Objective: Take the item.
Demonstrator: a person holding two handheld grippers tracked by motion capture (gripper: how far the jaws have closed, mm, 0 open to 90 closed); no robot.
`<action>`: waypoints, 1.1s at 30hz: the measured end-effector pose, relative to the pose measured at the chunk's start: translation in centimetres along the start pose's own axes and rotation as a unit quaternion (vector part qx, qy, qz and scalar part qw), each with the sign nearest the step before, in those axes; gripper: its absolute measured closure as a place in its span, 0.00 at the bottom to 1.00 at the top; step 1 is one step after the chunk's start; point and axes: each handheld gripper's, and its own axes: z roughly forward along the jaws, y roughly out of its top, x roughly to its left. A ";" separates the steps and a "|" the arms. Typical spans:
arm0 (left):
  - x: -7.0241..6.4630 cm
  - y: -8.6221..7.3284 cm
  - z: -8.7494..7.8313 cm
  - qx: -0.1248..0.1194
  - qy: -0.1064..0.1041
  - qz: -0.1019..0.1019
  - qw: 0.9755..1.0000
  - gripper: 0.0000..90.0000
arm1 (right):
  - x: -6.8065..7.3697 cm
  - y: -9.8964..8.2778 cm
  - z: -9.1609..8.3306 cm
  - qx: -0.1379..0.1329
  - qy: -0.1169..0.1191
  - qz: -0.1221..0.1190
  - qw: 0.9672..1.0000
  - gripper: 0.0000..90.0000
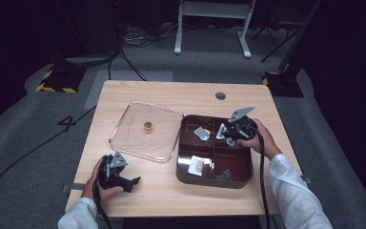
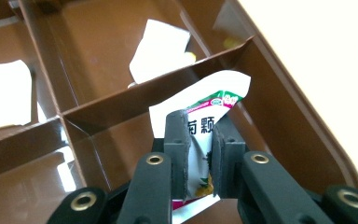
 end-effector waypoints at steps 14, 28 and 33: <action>0.0 0.0 0.0 0.000 0.000 0.000 1.000 0.00 | -0.4 -1.0 -4.0 -0.053 -0.007 0.007 0.999 0.88; 0.0 0.0 0.0 0.000 0.000 0.000 1.000 0.00 | 0.6 -2.5 -7.3 -0.069 -0.013 -0.002 0.998 0.87; 0.0 0.0 0.0 0.000 0.000 0.000 1.000 0.00 | 0.7 -3.5 -8.1 -0.070 -0.018 0.003 0.997 0.87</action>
